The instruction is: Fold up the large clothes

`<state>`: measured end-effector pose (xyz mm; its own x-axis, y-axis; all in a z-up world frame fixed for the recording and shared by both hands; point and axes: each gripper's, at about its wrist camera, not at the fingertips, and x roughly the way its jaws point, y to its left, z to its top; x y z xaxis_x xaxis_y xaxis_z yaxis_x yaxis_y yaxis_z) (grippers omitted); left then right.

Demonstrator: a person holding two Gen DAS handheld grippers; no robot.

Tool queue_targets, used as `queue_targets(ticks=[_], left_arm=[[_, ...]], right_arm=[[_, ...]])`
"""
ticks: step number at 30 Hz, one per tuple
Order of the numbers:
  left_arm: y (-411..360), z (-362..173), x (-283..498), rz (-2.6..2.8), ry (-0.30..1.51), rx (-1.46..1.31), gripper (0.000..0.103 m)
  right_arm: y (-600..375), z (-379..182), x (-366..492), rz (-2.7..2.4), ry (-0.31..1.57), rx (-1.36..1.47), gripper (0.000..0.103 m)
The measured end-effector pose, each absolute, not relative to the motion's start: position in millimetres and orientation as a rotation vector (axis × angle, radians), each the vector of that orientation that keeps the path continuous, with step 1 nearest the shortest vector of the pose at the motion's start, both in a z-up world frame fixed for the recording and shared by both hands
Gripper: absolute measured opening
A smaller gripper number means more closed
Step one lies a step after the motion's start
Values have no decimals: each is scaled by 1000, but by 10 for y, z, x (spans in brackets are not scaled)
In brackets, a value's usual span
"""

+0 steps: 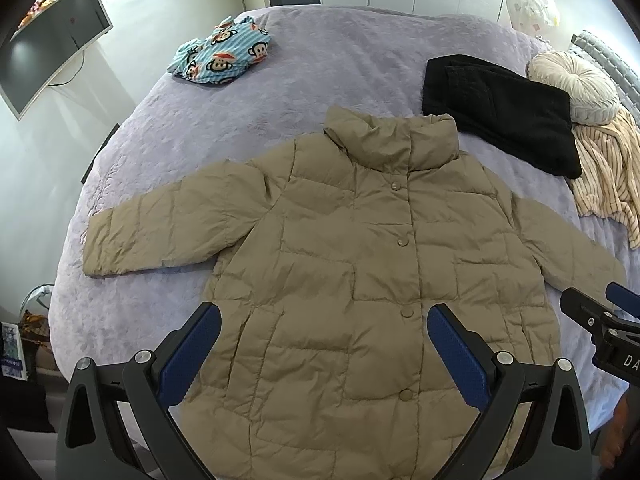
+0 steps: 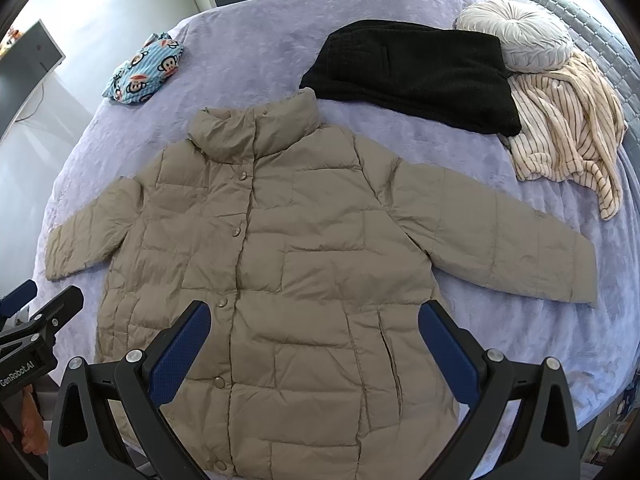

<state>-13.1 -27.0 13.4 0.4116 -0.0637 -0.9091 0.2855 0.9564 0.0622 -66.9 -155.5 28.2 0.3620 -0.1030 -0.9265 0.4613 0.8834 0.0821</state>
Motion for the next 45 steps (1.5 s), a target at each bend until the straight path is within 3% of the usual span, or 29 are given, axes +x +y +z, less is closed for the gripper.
queue_targets(ticks=[45], left_arm=[[-173, 131, -252, -196, 1138, 178, 103]], right_arm=[[-1517, 273, -667, -361, 1156, 355, 103]])
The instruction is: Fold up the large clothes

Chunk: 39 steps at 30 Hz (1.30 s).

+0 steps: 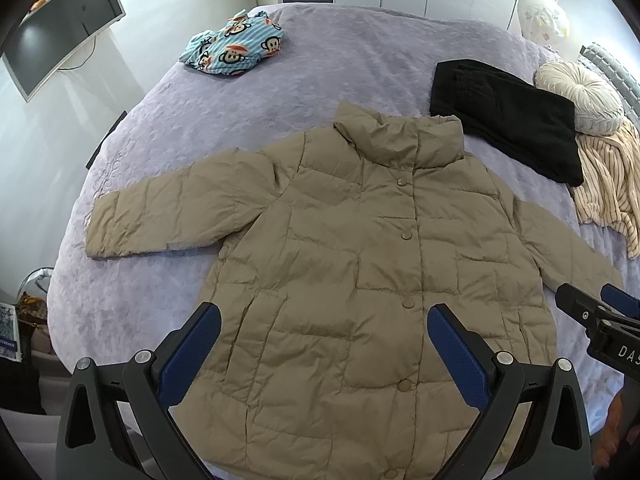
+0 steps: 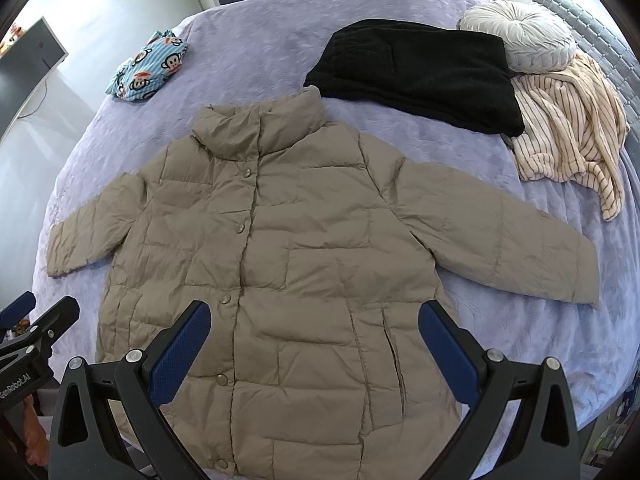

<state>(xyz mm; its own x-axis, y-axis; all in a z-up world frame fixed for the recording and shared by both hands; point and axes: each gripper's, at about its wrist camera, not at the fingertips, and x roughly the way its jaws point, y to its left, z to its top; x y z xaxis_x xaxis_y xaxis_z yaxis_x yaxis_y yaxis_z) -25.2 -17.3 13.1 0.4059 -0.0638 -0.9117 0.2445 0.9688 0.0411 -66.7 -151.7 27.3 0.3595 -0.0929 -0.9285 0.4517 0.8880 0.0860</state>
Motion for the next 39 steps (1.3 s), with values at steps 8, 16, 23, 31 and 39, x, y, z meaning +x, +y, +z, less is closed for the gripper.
queue_targets(ticks=[8, 16, 23, 31, 39], left_arm=[[-153, 145, -277, -184, 1136, 173, 103], [-152, 143, -278, -185, 1136, 173, 103], [-161, 126, -273, -188, 1141, 174, 103], [-170, 115, -273, -189, 1143, 175, 103], [-188, 100, -276, -189, 1144, 176, 103]], right_arm=[[-1520, 284, -687, -357, 1153, 350, 103], [-1515, 281, -675, -358, 1154, 349, 103], [-1517, 280, -683, -360, 1155, 351, 103], [-1525, 275, -680, -363, 1156, 354, 103], [-1536, 269, -683, -365, 1158, 357, 103]])
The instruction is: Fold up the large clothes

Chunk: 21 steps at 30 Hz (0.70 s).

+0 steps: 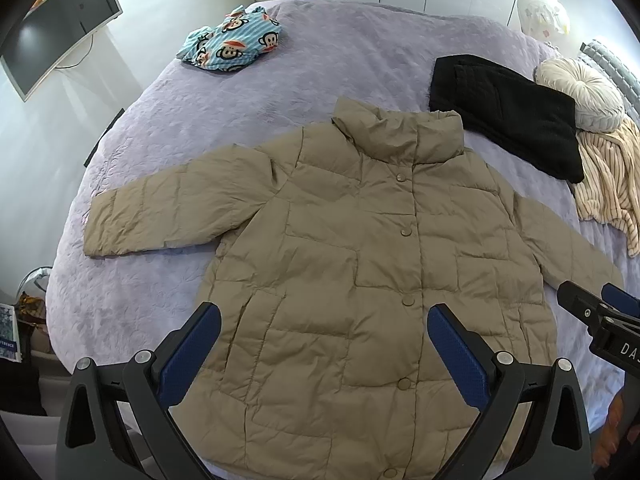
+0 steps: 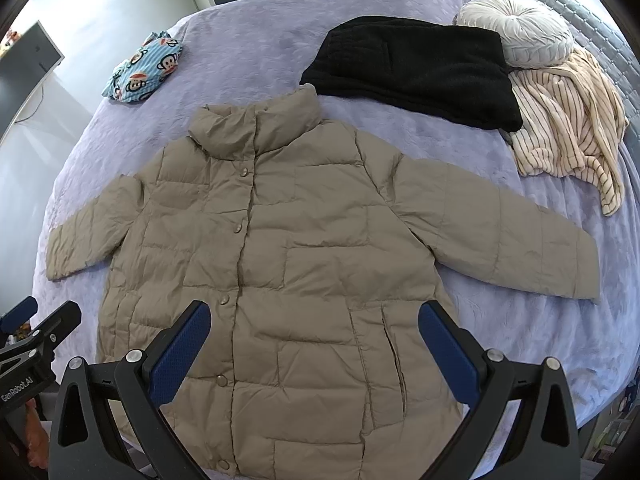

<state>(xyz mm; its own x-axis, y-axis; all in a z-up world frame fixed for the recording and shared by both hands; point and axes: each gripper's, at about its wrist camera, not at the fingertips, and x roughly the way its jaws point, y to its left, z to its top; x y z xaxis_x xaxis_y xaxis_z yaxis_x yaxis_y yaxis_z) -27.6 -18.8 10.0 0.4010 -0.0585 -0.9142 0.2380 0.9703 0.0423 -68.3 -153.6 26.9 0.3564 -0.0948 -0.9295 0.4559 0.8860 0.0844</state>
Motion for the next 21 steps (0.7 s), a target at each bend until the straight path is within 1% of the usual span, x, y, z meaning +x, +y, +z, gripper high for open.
queue_targets(ticks=[21], left_arm=[[-208, 55, -298, -194, 1145, 180, 103]], right_arm=[[-1539, 262, -681, -364, 1157, 362, 103]])
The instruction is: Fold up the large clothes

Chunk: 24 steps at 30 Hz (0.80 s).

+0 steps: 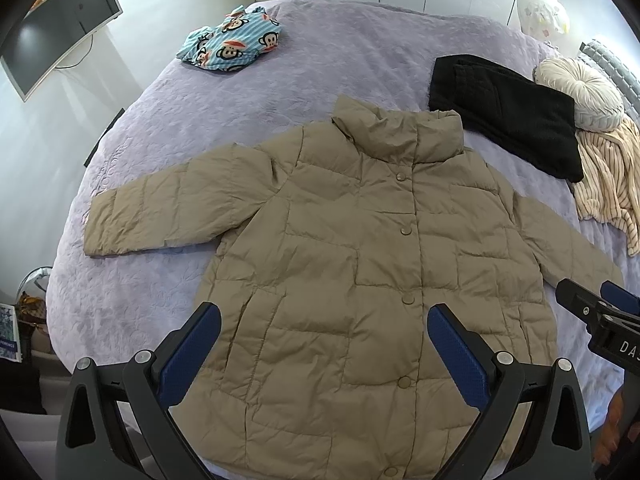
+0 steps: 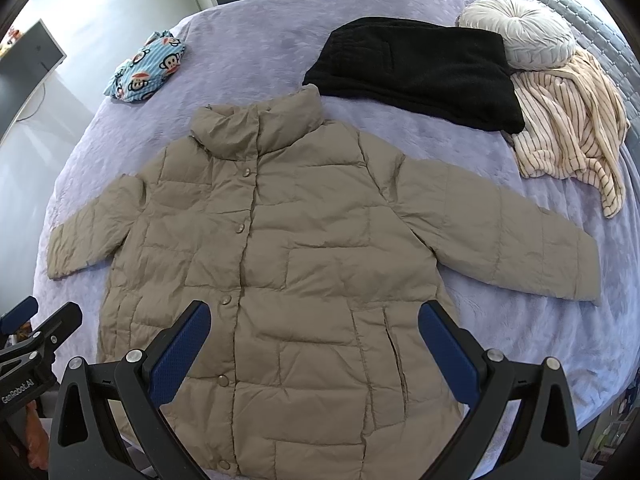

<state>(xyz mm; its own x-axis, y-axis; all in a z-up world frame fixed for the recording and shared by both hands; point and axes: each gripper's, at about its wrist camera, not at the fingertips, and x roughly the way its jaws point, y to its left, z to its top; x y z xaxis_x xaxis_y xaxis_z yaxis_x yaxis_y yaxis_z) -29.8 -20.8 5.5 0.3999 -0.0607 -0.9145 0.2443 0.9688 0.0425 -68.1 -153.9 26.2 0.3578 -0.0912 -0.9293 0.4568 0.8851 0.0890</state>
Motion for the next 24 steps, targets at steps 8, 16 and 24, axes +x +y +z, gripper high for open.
queue_targets(ticks=[8, 16, 24], left_arm=[[-187, 76, -292, -200, 1147, 181, 103], [-186, 89, -291, -210, 1153, 187, 103], [-146, 23, -225, -213, 1178, 194, 103]], right_arm=[[-1531, 272, -686, -366, 1157, 363, 103], [-1532, 264, -693, -365, 1163, 374, 103], [-1498, 176, -651, -390, 1196, 355, 103]])
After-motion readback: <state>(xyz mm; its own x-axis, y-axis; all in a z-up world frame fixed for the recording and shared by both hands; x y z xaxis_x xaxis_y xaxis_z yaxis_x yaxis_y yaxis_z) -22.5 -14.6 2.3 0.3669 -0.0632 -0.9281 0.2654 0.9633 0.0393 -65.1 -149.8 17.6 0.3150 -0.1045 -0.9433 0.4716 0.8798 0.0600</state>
